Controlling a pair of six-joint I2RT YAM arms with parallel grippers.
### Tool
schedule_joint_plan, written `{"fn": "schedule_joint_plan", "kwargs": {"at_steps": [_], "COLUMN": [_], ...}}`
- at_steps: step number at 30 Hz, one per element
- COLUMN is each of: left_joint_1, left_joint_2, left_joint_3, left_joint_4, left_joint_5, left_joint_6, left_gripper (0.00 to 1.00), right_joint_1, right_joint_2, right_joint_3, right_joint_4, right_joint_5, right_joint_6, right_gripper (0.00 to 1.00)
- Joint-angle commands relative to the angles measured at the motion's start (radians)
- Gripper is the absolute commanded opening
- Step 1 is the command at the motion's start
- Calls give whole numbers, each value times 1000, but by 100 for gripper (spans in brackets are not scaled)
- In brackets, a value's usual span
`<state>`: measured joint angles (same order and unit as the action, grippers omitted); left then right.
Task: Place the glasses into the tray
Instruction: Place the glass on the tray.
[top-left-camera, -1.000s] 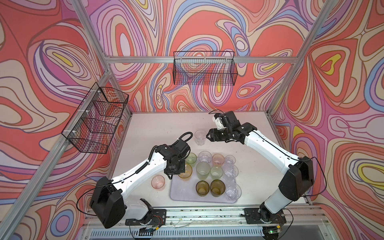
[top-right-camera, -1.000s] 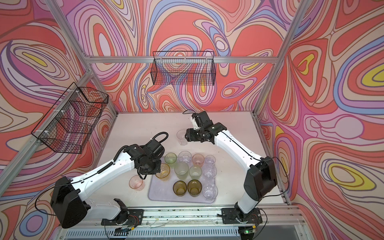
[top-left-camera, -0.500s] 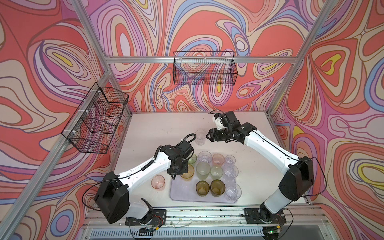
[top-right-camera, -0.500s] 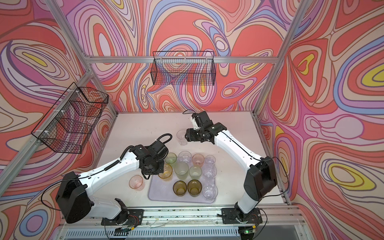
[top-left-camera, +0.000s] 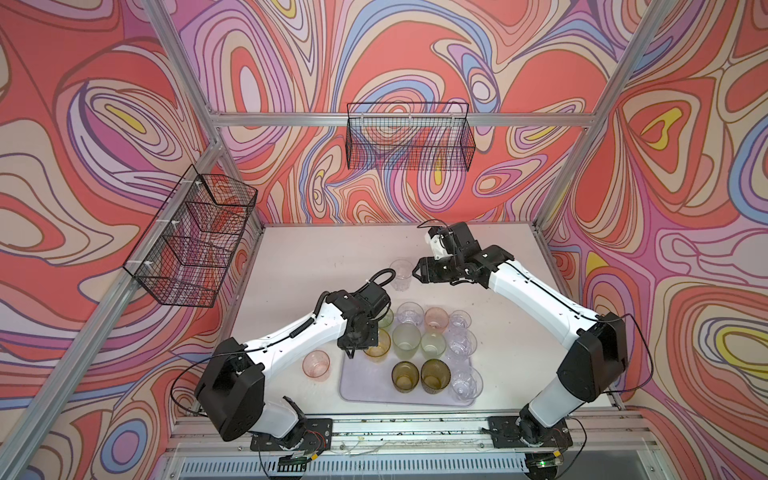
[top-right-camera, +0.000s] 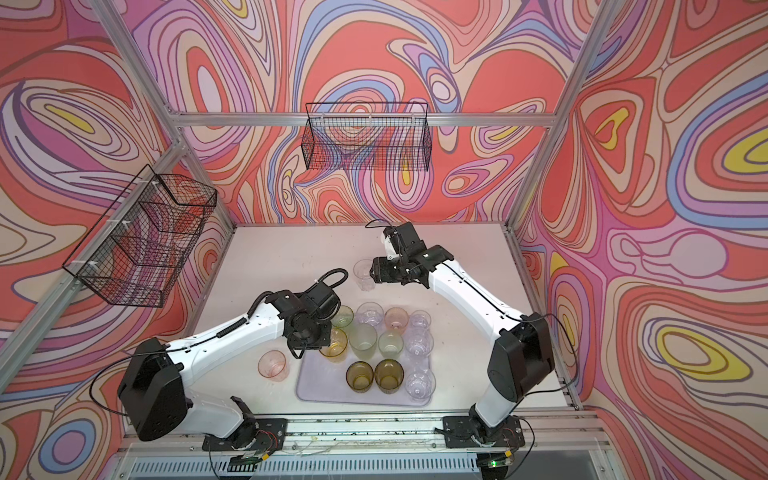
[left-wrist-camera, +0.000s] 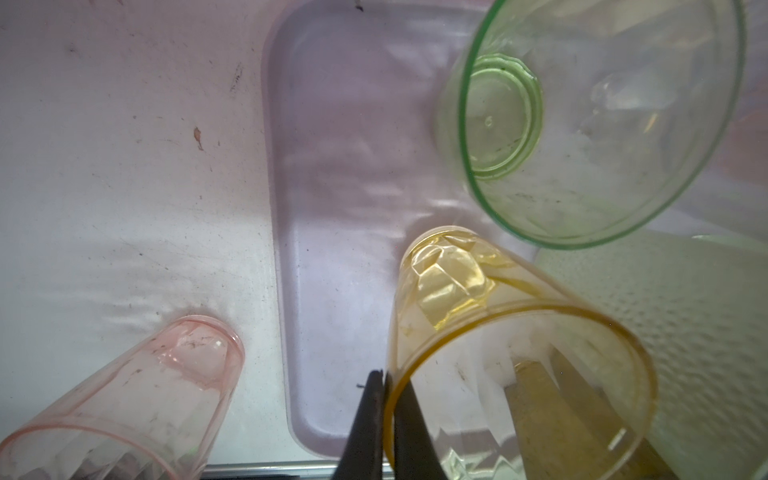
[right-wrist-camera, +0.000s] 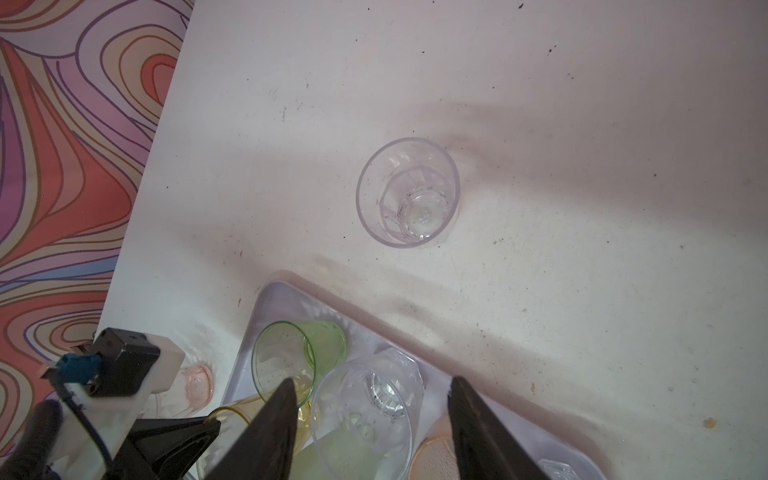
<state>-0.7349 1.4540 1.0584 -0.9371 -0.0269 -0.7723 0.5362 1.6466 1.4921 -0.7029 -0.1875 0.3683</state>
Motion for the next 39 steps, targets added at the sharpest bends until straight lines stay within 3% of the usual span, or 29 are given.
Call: {"fn": "schedule_joint_plan", "kwargs": {"at_steps": [1,11,22,31,39], "left_joint_1": [-10,-22,-25,-24,-16], "left_joint_2": [17,25,-1,14,109], "left_joint_3": [-1,8,35,181,339], "left_joint_4": [4,4,-40,-135,-179], "left_joint_5": [-17,-16,-17,-24,-38], "left_joint_6": [-18,-21,-17,61,164], "left_gripper": [0,5,25,32,34], "right_joint_1": [-5,-5,-5,-5,-5], "right_joint_2": [8,4,2,-1,-18], "right_joint_3": [2,-6,-10,-7,-31], "right_joint_4": [10,11,13,5,5], "right_joint_5": [5,6,5,4,6], "right_joint_6": [2,3,3,1,-3], "right_gripper": [60,60,60,60,60]}}
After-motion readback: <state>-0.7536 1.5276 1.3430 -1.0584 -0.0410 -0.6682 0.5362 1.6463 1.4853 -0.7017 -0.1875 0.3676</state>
